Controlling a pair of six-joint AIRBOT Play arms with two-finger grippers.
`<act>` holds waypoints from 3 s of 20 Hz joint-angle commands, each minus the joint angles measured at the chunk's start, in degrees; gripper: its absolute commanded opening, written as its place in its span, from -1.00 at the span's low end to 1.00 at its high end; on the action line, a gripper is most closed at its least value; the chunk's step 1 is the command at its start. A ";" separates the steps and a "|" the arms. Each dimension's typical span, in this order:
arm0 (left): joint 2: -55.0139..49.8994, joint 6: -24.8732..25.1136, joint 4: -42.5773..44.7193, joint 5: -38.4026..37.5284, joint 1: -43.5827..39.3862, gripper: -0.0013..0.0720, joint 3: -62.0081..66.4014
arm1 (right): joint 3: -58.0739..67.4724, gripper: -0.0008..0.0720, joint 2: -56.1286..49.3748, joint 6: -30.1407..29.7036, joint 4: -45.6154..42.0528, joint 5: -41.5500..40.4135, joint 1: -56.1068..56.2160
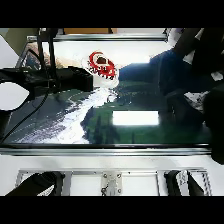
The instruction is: Fold the clothes and pants, and hang the long-sleeved shirts on hangers.
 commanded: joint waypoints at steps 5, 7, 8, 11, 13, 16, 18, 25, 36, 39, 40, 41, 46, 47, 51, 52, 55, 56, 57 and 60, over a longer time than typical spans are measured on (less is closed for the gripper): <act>-0.90 -0.07 0.00 -0.46 0.04 -0.91 0.04 | 4.15 -0.95 -5.95 4.72 -0.02 -1.68 -12.15; -0.90 -0.07 0.00 -1.05 0.04 -0.91 0.04 | 4.15 -0.96 -6.54 4.87 0.00 0.11 -14.49; -0.90 -0.07 0.00 -1.31 0.04 -0.91 0.04 | 4.15 -0.95 -6.60 4.87 -0.02 0.72 -15.32; -0.92 -0.07 0.02 -2.97 0.04 -0.91 0.07 | 4.09 -0.96 -6.62 5.16 -0.04 2.19 -17.97; -0.92 -0.07 0.02 -3.63 0.04 -0.91 0.04 | 4.04 -0.95 -6.62 7.61 -2.45 5.18 -19.91; -0.92 -0.04 0.04 -3.52 0.04 -0.91 0.04 | 4.04 -0.95 -6.36 17.77 -12.85 8.92 -22.01; -0.92 -0.04 0.07 -3.50 0.04 -0.91 0.04 | 4.04 -0.96 -5.88 24.20 -19.21 10.93 -23.06; -0.92 1.55 0.17 -3.48 0.07 -0.91 0.04 | 4.04 -0.86 -4.72 28.26 -25.88 15.43 -23.12; -0.92 1.88 0.17 -3.41 0.07 -0.91 0.04 | 4.04 0.42 1.38 25.42 3.50 15.45 -19.78; -0.92 1.86 0.09 -2.80 1.03 -0.91 0.04 | 4.02 0.42 1.20 16.37 11.04 18.40 -8.15; -0.90 1.86 0.04 -2.99 1.70 -0.91 0.04 | 3.98 0.42 0.90 12.79 10.99 20.41 -2.19; -0.90 1.84 -0.11 -3.23 2.58 -0.91 0.04 | 3.82 0.42 0.55 9.42 10.80 22.62 3.85; -0.90 1.84 -0.39 -3.37 4.79 -0.91 0.02 | 0.22 0.43 -3.23 5.27 -1.46 38.29 37.64; -0.90 1.84 -0.39 -3.34 4.79 -0.91 0.02 | -1.03 0.43 -4.55 5.68 -4.02 41.64 43.45; -0.92 1.88 -0.28 -3.26 4.81 -0.91 0.04 | -7.80 0.43 -10.40 10.29 -12.11 49.07 62.64; -0.92 1.88 -0.24 -3.08 4.81 -0.91 0.04 | -9.35 0.43 -11.72 10.93 -13.55 49.42 65.59; -0.92 1.88 -0.26 -3.45 4.81 -0.91 0.04 | -12.41 0.43 -14.99 11.34 -14.73 49.48 71.10; -0.92 1.88 -0.26 -3.43 4.81 -0.91 0.04 | -12.55 0.43 -15.78 11.34 -14.73 49.96 71.78; -0.92 1.88 -0.26 -3.37 4.81 -0.91 0.04 | -12.57 0.43 -16.44 11.34 -14.40 50.73 72.15; -0.92 1.86 -0.28 -3.39 4.81 -0.91 0.04 | -12.57 -0.93 -16.96 11.32 -13.90 52.83 72.28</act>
